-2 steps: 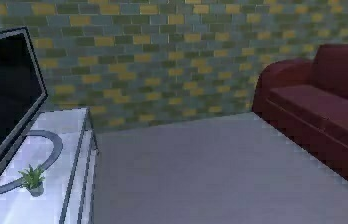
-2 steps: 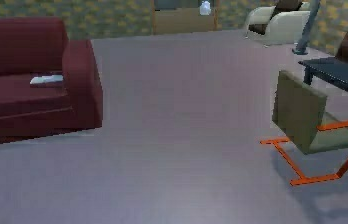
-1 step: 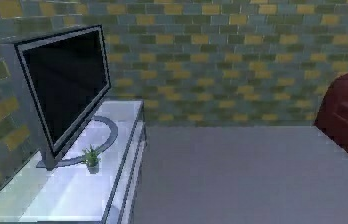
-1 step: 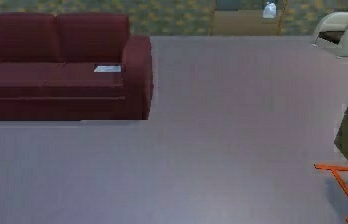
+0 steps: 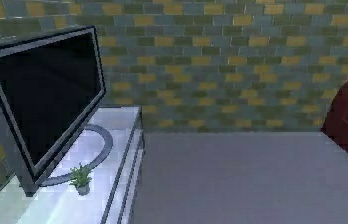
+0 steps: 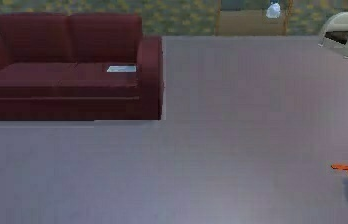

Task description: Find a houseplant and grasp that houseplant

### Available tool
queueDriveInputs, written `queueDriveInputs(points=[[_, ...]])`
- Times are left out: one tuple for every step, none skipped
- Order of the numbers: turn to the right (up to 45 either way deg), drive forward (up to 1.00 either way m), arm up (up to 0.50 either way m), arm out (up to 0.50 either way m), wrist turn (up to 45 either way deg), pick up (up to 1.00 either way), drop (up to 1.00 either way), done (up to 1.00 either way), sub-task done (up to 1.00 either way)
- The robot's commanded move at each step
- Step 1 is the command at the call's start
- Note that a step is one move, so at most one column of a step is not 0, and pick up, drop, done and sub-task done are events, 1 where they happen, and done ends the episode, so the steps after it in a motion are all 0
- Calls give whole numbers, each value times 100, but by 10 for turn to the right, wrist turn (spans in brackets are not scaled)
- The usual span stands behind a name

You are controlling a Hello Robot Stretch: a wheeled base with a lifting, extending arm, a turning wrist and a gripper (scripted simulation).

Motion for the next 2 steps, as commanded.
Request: queueDriveInputs(points=[[-450, 0, 0, 0, 0, 0, 0, 0, 0], [-450, 0, 0, 0, 0, 0, 0, 0, 0]])
